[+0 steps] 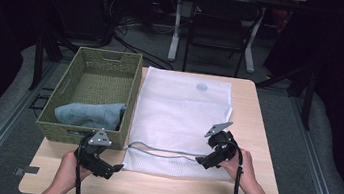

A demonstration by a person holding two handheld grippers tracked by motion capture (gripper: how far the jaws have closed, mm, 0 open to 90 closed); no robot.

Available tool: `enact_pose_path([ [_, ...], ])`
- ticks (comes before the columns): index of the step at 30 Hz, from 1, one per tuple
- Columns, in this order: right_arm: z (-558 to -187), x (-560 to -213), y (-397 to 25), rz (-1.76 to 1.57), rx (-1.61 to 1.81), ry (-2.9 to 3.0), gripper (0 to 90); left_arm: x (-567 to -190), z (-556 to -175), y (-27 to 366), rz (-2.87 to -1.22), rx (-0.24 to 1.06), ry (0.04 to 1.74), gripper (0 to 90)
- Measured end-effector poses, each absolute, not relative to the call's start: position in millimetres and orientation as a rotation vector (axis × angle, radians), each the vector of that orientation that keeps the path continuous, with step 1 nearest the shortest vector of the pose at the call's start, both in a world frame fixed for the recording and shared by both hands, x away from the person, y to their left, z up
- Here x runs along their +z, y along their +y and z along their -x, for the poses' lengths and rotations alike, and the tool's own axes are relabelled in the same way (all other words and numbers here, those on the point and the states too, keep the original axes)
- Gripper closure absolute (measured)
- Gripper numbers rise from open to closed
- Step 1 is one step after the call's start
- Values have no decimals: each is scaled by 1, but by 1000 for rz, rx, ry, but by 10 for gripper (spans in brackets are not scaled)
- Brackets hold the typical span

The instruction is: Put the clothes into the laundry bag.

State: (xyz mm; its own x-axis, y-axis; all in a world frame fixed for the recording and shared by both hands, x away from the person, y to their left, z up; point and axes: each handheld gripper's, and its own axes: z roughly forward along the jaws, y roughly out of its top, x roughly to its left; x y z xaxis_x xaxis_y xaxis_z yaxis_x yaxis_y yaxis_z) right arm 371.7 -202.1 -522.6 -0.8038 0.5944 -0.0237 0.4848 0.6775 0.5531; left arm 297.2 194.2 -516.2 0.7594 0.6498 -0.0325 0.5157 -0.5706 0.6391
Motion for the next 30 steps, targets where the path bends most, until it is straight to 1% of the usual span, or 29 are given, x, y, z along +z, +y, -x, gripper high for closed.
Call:
enact_pose_path([
  [11, -390, -533, -182, -845, 742, 2721, 5, -517, -297, 194, -2308, 252, 865, 2],
  [14, -396, -537, -176, -838, 728, 2736, 24, -517, -296, 194, -2312, 246, 861, 2],
  [15, -399, -539, -171, -833, 713, 2735, 62, -517, -296, 194, -2309, 243, 859, 2],
  [17, -401, -540, -168, -826, 705, 2736, 73, -517, -297, 193, -2304, 241, 864, 2],
  [18, -405, -543, -163, -825, 703, 2751, 121, -517, -298, 194, -2312, 235, 857, 2],
  [19, -406, -545, -161, -810, 691, 2756, 139, -517, -298, 194, -2314, 235, 857, 2],
  [22, -408, -549, -157, -809, 672, 2776, 151, -517, -297, 193, -2330, 252, 859, 2],
  [26, -412, -552, -150, -802, 640, 2783, 211, -518, -297, 194, -2322, 236, 860, 2],
  [30, -414, -555, -147, -783, 645, 2810, 225, -518, -298, 194, -2332, 235, 856, 2],
])
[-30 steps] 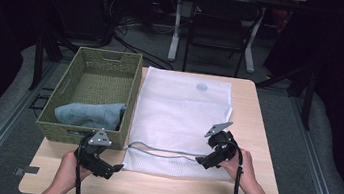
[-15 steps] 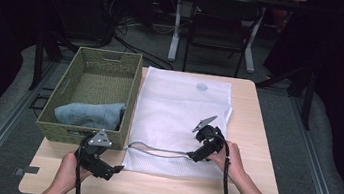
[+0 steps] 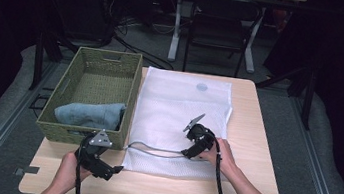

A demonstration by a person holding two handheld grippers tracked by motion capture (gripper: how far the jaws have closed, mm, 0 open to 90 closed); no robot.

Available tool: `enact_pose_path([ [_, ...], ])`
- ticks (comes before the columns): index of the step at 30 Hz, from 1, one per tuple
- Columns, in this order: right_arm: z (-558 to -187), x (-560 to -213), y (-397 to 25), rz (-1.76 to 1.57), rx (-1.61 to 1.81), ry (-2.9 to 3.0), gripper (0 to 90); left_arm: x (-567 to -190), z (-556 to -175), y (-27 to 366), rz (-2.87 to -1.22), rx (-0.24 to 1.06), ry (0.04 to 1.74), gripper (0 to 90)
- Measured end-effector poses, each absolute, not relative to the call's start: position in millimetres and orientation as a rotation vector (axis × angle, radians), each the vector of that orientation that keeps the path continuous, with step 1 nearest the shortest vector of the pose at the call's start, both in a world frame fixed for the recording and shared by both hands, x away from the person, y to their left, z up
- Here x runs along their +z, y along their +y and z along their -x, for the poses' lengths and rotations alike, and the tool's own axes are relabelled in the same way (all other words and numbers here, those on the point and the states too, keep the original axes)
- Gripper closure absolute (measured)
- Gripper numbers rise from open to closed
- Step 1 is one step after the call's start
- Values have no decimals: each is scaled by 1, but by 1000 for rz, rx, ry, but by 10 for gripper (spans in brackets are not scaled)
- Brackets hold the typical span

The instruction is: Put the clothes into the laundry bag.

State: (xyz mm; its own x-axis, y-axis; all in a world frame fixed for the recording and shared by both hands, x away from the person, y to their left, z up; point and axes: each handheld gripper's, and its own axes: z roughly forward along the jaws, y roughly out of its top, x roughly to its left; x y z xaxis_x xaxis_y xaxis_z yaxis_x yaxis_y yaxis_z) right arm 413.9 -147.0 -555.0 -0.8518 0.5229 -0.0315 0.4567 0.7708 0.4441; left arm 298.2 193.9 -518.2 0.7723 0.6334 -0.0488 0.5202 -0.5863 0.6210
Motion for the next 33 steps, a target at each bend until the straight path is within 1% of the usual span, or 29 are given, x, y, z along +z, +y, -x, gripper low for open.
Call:
enact_pose_path([
  [5, -414, -558, -144, -792, 638, 2831, 242, -519, -297, 193, -2341, 235, 850, 2],
  [6, -414, -558, -144, -792, 631, 2831, 272, -518, -296, 193, -2347, 251, 850, 2],
  [16, -414, -560, -145, -822, 642, 2832, 316, -518, -297, 194, -2354, 239, 847, 4],
  [17, -415, -560, -146, -810, 667, 2829, 370, -518, -297, 194, -2348, 233, 854, 4],
  [20, -415, -559, -147, -822, 674, 2823, 394, -518, -298, 195, -2353, 233, 850, 5],
  [21, -415, -559, -149, -840, 679, 2812, 438, -519, -298, 195, -2350, 232, 853, 4],
  [23, -416, -559, -150, -846, 682, 2807, 450, -519, -298, 195, -2356, 231, 845, 5],
  [25, -416, -558, -151, -864, 689, 2796, 509, -519, -297, 195, -2354, 233, 847, 6],
  [26, -416, -558, -151, -864, 689, 2796, 509, -519, -297, 195, -2354, 233, 847, 6],
  [27, -417, -558, -153, -865, 694, 2789, 540, -518, -297, 195, -2348, 234, 851, 7],
  [28, -417, -558, -153, -865, 694, 2789, 540, -518, -297, 195, -2348, 234, 851, 7],
  [29, -418, -558, -154, -878, 699, 2782, 575, -519, -298, 195, -2340, 226, 857, 7],
  [30, -418, -558, -154, -878, 699, 2782, 575, -519, -298, 195, -2340, 226, 857, 7],
  [31, -418, -558, -155, -886, 703, 2768, 616, -519, -299, 195, -2349, 228, 853, 8],
  [32, -418, -558, -155, -886, 703, 2768, 616, -519, -299, 195, -2349, 228, 853, 8],
  [33, -418, -558, -156, -906, 704, 2755, 682, -519, -299, 195, -2350, 225, 854, 9],
])
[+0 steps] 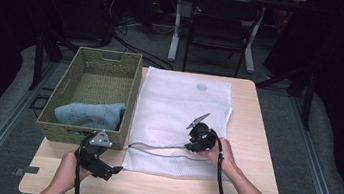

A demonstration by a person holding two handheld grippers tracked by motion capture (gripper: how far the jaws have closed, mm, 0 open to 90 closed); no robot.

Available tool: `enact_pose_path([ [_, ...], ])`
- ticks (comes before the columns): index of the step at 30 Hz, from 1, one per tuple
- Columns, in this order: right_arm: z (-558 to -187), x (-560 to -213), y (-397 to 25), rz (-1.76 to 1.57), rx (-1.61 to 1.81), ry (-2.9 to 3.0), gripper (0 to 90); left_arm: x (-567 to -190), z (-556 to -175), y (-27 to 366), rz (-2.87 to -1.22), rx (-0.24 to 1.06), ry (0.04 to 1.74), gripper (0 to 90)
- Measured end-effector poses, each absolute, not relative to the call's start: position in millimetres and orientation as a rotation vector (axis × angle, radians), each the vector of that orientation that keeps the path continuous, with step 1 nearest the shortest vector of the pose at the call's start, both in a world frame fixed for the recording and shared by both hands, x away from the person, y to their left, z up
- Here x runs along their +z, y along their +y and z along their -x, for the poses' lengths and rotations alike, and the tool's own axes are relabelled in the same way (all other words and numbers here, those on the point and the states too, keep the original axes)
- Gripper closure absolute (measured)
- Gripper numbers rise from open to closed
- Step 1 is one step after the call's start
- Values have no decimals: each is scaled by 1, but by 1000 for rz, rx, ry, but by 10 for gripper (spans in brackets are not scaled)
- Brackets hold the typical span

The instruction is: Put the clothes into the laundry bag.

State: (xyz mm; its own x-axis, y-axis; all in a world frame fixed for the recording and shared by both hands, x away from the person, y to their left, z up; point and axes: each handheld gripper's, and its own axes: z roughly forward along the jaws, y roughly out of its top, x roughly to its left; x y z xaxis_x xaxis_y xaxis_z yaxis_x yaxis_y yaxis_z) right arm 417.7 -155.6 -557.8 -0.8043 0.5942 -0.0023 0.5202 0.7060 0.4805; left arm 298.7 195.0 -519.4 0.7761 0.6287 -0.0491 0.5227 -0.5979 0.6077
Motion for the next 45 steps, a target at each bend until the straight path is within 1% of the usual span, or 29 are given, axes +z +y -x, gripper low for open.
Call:
enact_pose_path([
  [2, -418, -558, -156, -909, 702, 2751, 711, -519, -298, 195, -2349, 223, 853, 9],
  [3, -417, -558, -155, -908, 700, 2751, 766, -519, -297, 196, -2343, 231, 850, 10],
  [5, -416, -557, -154, -895, 688, 2744, 812, -518, -297, 196, -2338, 237, 853, 12],
  [6, -416, -557, -154, -895, 688, 2744, 812, -518, -297, 196, -2338, 237, 853, 12],
  [7, -415, -557, -154, -899, 691, 2743, 860, -519, -298, 197, -2334, 227, 855, 12],
  [8, -415, -557, -154, -899, 691, 2743, 860, -519, -298, 197, -2334, 227, 855, 12],
  [9, -415, -556, -155, -893, 696, 2733, 881, -519, -299, 197, -2331, 225, 854, 12],
  [14, -414, -554, -155, -872, 683, 2732, 882, -516, -297, 199, -2332, 204, 852, 14],
  [25, -411, -524, -162, -844, 790, 2663, 880, -511, -295, 200, -2354, 293, 838, 20],
  [28, -410, -519, -163, -837, 814, 2655, 881, -510, -294, 200, -2360, 304, 821, 82],
  [31, -410, -520, -164, -846, 822, 2665, 882, -507, -293, 200, -2385, 294, 768, 102],
  [32, -411, -521, -165, -836, 811, 2673, 882, -507, -293, 201, -2387, 291, 749, 19],
  [34, -411, -521, -165, -837, 814, 2677, 882, -504, -293, 202, -2403, 271, 726, 4],
  [38, -411, -522, -165, -821, 812, 2680, 882, -500, -296, 205, -2439, 279, 703, 2],
  [45, -411, -521, -167, -815, 827, 2688, 883, -481, -296, 209, -2428, 291, 675, 1],
])
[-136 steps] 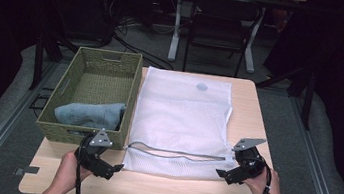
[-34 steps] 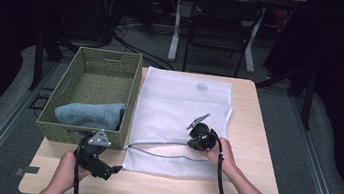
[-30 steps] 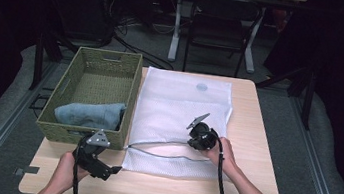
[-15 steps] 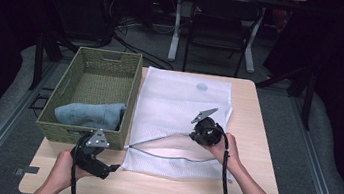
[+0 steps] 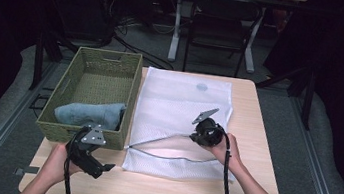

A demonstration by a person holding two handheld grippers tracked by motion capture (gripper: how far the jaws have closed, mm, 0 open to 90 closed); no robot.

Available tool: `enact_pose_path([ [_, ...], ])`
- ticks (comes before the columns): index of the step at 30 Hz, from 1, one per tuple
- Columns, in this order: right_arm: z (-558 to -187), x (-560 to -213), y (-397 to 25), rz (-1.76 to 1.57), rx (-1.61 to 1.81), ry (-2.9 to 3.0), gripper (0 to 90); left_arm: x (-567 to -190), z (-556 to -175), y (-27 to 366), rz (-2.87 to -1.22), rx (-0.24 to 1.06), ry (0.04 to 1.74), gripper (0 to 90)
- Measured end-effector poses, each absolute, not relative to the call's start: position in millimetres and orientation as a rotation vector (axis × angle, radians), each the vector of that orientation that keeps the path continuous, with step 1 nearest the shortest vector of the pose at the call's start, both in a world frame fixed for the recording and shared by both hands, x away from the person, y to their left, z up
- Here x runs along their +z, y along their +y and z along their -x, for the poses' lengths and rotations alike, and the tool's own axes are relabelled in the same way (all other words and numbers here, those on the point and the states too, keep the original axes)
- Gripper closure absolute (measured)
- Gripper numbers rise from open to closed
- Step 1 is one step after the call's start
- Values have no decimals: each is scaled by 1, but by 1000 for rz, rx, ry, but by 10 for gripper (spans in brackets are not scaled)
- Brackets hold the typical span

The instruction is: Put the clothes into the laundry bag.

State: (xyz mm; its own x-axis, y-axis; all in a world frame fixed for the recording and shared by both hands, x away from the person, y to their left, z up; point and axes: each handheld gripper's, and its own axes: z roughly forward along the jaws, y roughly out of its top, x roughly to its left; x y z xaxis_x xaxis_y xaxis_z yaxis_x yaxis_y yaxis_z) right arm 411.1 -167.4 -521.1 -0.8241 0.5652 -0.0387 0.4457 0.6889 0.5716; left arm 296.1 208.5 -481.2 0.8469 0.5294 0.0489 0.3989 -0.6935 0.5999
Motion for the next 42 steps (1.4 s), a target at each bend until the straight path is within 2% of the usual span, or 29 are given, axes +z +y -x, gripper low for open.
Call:
enact_pose_path([
  [4, -411, -521, -169, -811, 827, 2689, 882, -459, -297, 216, -2396, 343, 674, 0],
  [20, -409, -520, -171, -795, 819, 2682, 883, -427, -328, 217, -2405, 416, 634, 1],
  [33, -408, -519, -170, -787, 811, 2679, 883, -399, -359, 228, -2484, 446, 609, 0],
  [42, -408, -520, -169, -780, 801, 2674, 883, -396, -387, 230, -2582, 423, 607, 0],
])
